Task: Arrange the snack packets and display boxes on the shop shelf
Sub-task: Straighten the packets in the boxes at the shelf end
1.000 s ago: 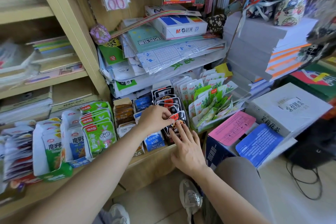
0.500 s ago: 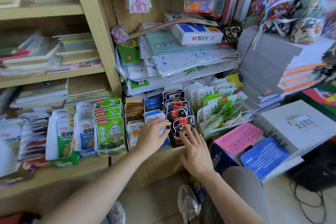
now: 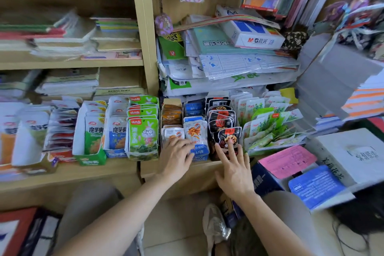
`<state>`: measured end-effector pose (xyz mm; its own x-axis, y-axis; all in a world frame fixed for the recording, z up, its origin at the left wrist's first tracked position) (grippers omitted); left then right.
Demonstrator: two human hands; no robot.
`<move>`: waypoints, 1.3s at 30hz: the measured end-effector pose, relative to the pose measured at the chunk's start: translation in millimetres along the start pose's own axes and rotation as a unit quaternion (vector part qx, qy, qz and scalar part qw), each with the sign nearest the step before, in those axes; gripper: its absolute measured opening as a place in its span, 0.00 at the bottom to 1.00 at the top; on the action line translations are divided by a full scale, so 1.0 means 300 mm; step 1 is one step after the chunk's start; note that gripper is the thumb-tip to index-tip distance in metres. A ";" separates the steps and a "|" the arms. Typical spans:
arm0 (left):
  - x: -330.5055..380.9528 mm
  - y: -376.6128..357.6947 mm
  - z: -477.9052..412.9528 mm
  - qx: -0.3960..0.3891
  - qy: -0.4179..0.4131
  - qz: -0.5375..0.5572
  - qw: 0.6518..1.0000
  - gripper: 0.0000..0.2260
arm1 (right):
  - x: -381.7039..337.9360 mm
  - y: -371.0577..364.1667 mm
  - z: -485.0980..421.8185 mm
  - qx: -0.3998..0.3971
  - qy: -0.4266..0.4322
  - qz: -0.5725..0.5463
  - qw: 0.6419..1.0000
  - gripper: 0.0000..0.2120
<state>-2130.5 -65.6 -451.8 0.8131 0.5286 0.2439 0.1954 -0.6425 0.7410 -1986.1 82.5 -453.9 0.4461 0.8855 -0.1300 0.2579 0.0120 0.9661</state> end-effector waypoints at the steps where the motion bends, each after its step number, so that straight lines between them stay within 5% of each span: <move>1: -0.007 0.014 -0.030 0.012 0.007 0.008 1.000 0.12 | -0.015 -0.001 0.003 0.002 -0.004 0.002 1.000 0.40; 4: -0.017 0.037 -0.118 0.015 0.015 -0.011 1.000 0.26 | -0.050 -0.011 0.020 0.027 -0.007 -0.001 1.000 0.39; 7: -0.012 -0.002 -0.185 -0.070 0.011 -0.048 0.996 0.45 | -0.036 -0.021 0.024 0.018 -0.003 0.005 1.000 0.43; 10: -0.001 -0.055 -0.206 -0.117 -0.011 -0.065 0.991 0.51 | -0.021 -0.017 0.021 0.011 -0.001 0.002 1.000 0.43; 22: -0.034 -0.083 -0.159 -0.115 -0.133 -0.055 0.983 0.46 | -0.025 -0.026 0.030 0.022 -0.008 -0.035 0.999 0.44; 28: -0.041 -0.077 -0.151 -0.149 -0.134 -0.071 0.977 0.33 | -0.024 -0.019 0.032 0.026 -0.008 -0.046 0.999 0.45; 35: -0.025 0.039 -0.136 -0.012 -0.112 0.005 0.994 0.20 | -0.018 -0.012 0.036 0.016 -0.006 -0.054 0.998 0.44; 39: 0.000 0.019 -0.057 -0.106 -0.104 -0.017 0.989 0.22 | -0.017 -0.014 0.032 0.018 -0.014 -0.069 0.997 0.42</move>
<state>-2138.6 -59.8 -437.0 0.9077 0.4078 0.0990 0.1231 -0.4843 0.8662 -1981.0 73.5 -459.5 0.4278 0.8632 -0.2680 0.3496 0.1154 0.9298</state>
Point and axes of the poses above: each hand's wrist, its own z-axis away from the middle knuckle, its own y-axis out of the back of the hand, x = y × z, the point moved 4 cm from there along -z, towards the middle knuckle, and after that the axes turned 13 degrees about x, right-handed, at the moved point
